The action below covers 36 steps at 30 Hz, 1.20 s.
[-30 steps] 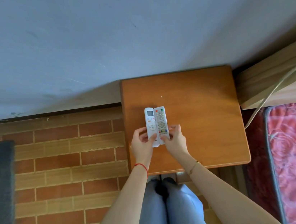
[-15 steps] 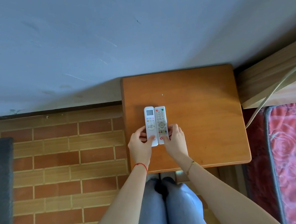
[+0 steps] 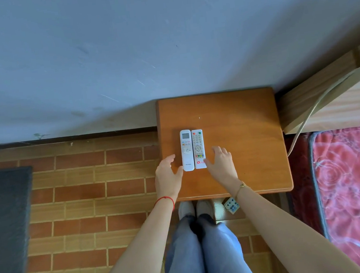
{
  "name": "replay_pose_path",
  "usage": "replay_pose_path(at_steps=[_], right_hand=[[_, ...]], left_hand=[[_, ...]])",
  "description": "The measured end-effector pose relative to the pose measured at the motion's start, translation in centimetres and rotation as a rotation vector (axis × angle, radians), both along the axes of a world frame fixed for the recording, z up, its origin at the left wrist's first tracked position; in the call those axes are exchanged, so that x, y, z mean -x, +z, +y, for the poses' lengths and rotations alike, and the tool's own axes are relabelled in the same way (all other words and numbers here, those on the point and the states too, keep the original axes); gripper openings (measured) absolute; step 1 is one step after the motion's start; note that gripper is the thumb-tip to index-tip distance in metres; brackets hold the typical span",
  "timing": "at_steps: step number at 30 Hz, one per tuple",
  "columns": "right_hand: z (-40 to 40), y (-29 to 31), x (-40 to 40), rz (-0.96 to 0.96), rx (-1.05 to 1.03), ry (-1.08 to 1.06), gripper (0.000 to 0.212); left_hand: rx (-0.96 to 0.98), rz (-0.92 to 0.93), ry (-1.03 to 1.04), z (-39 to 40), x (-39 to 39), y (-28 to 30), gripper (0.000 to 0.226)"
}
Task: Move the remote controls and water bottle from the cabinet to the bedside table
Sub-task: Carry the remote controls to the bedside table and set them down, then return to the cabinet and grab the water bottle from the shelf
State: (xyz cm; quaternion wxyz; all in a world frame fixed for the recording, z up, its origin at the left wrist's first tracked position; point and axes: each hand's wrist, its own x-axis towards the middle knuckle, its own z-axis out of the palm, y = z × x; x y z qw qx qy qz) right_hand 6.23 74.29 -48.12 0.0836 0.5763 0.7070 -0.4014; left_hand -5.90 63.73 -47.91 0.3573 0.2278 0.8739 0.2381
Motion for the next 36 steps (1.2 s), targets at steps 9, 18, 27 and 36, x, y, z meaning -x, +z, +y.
replay_pose_path(at_steps=[9,18,27,36], right_hand=[[0.2,14.0,-2.0,0.003,-0.188,0.18,0.053],[-2.4,25.9,-3.2,0.108,-0.364,0.247,0.05],[-6.3,31.4,-4.2,0.194,-0.396,0.331,0.055],[-9.8,33.8,-1.7,0.247,-0.385,0.531,0.055]], left_hand=[[-0.042,0.269,-0.256,-2.6,2.7,14.5,0.044],[-0.123,0.426,-0.317,-7.0,3.0,26.3,0.046],[-0.113,0.339,-0.22,-13.4,0.7,31.4,0.054],[-0.128,0.368,0.022,-19.8,1.0,34.5,0.052]])
